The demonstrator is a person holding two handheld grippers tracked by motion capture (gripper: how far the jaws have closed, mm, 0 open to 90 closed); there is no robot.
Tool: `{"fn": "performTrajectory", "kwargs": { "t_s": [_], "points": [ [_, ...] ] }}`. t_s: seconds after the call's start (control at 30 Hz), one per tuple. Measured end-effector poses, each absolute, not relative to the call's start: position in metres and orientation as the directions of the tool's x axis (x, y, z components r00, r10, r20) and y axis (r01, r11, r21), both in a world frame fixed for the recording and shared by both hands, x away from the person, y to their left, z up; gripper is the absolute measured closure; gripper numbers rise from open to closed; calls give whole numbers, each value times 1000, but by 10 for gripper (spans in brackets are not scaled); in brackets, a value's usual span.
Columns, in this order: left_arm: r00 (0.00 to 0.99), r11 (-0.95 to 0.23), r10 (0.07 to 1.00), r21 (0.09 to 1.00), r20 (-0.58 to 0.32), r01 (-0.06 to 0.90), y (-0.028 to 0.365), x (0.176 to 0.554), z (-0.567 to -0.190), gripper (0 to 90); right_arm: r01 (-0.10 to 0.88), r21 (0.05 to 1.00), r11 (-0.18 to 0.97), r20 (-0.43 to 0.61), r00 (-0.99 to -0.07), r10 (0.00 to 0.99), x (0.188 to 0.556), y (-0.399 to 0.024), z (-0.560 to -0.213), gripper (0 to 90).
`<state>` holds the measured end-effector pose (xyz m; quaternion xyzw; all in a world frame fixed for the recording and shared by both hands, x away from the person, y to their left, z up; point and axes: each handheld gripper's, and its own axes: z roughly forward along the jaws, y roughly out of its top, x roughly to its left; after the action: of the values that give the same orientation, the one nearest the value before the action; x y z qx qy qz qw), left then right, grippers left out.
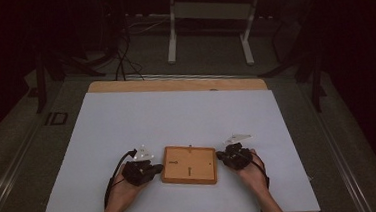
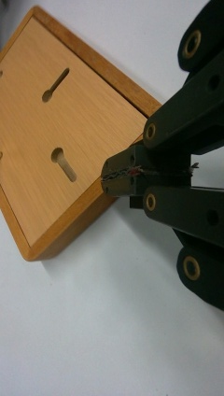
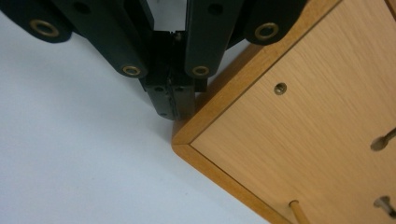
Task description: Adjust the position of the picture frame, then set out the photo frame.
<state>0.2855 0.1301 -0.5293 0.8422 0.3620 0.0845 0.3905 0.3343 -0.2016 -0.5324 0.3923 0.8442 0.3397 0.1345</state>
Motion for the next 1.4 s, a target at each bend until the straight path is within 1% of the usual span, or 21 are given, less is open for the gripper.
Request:
{"fn": "performTrajectory", "kwargs": {
  "t_s": [0.3, 0.47, 0.5, 0.6, 0.67, 0.8, 1.27, 1.4],
  "points": [
    [733, -431, 663, 724, -151, 539, 128, 283, -528, 900, 570, 698, 433, 66, -653, 754, 345, -202, -535, 900],
    [733, -431, 665, 730, -139, 530, 127, 284, -528, 896, 567, 712, 414, 76, -648, 758, 347, -202, -537, 899],
    [730, -425, 669, 734, -139, 530, 127, 284, -528, 889, 562, 715, 417, 70, -650, 756, 347, -202, -537, 898],
    [729, -428, 674, 741, -120, 518, 128, 285, -527, 819, 550, 719, 424, 52, -651, 757, 345, -203, -536, 873],
    [730, -431, 675, 745, -108, 508, 128, 286, -527, 803, 539, 721, 436, 25, -649, 760, 344, -204, -535, 866],
    [732, -420, 673, 762, -103, 493, 128, 288, -526, 764, 523, 740, 422, 30, -653, 757, 341, -211, -534, 849],
    [740, -409, 666, 784, -94, 468, 126, 290, -522, 670, 496, 749, 439, -2, -661, 750, 338, -214, -532, 802],
    [746, -415, 660, 783, -90, 462, 124, 289, -522, 648, 481, 767, 425, 7, -668, 744, 336, -215, -528, 786]
  ]
}}
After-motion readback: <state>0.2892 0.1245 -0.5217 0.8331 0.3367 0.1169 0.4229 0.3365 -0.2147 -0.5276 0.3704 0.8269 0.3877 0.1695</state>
